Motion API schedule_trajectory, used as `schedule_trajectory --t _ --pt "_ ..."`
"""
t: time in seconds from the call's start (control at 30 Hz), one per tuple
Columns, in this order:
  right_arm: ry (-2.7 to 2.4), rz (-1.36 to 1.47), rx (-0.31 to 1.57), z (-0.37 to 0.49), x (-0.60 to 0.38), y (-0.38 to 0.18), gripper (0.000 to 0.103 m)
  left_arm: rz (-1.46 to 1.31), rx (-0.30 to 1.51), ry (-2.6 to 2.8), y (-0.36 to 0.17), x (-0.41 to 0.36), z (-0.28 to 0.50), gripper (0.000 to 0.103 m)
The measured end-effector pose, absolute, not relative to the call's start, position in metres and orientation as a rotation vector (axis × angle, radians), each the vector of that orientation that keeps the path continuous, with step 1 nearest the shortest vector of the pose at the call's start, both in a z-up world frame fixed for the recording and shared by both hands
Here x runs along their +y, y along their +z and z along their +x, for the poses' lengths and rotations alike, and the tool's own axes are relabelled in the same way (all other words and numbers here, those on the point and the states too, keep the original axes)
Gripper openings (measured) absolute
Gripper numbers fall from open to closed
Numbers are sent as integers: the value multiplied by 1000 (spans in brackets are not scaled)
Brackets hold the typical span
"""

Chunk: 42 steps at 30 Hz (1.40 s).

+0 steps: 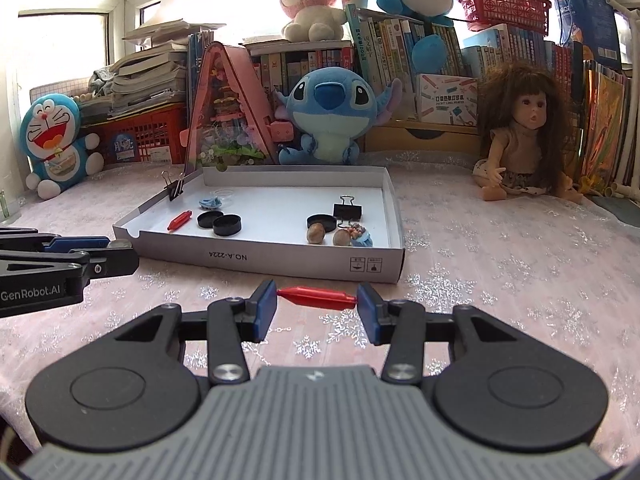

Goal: Organize rigid objects
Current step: 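Carry the black lid into the tray with the left tool while the right tool carries the red marker there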

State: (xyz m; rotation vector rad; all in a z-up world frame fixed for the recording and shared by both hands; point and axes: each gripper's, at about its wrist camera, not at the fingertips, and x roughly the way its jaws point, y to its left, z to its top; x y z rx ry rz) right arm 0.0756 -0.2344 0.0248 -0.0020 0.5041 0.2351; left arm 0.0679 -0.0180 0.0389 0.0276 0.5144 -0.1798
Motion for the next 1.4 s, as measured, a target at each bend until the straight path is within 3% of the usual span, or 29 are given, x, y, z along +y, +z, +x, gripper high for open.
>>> schedule_trajectory --t 0.5,1.4 --pt "248 60 539 131 -228 39 50 -39 548 -139 57 -2 135 30" --pt "242 47 653 208 -190 11 50 -50 653 -75 13 -3 214 30"
